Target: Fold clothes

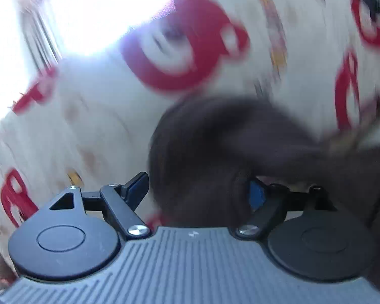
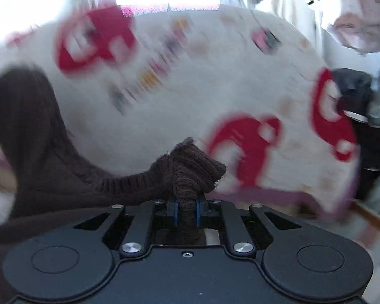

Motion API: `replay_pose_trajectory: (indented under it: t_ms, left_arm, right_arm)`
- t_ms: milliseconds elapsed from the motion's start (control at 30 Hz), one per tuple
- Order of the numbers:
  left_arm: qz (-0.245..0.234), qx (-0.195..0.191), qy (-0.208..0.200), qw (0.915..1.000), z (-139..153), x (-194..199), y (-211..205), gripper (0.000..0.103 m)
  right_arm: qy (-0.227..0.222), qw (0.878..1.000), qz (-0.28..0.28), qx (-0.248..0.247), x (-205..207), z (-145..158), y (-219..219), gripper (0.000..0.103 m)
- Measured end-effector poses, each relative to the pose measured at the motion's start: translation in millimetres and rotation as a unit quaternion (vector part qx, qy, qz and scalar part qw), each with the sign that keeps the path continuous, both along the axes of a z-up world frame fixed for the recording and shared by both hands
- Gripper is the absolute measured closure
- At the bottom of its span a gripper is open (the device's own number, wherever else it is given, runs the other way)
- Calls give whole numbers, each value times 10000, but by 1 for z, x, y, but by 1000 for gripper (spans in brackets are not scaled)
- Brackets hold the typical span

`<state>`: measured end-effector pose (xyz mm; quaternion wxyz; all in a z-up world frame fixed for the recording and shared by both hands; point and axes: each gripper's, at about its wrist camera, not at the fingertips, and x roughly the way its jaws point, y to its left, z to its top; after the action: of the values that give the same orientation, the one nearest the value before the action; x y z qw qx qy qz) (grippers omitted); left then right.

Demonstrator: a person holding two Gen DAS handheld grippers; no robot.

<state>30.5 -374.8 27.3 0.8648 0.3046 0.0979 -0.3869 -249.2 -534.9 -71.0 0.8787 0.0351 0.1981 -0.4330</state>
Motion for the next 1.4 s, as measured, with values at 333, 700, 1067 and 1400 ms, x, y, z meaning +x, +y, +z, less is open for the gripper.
replay_pose_trajectory:
  t_ms: [333,700,1067,1400]
  left_arm:
    - [1174,1007,1996,9676,-151,47,50,26]
    - [2194,444,2085,9521,-140,70,164,26]
    - [3026,-405,2985,9043,-144,58,304,26]
    - [3100,-919,3785,8673,-175,14,350,23]
  right_arm:
    - [-496,9494,-907,2965,-31,-105,-101,89]
    - [-1133,9895,474,759,-41,-37,-24,90]
    - [452,9769,-1313,1625,-32,-87,-71,61]
    - [-1259,9105,1391,3684,-38,-50,36,48]
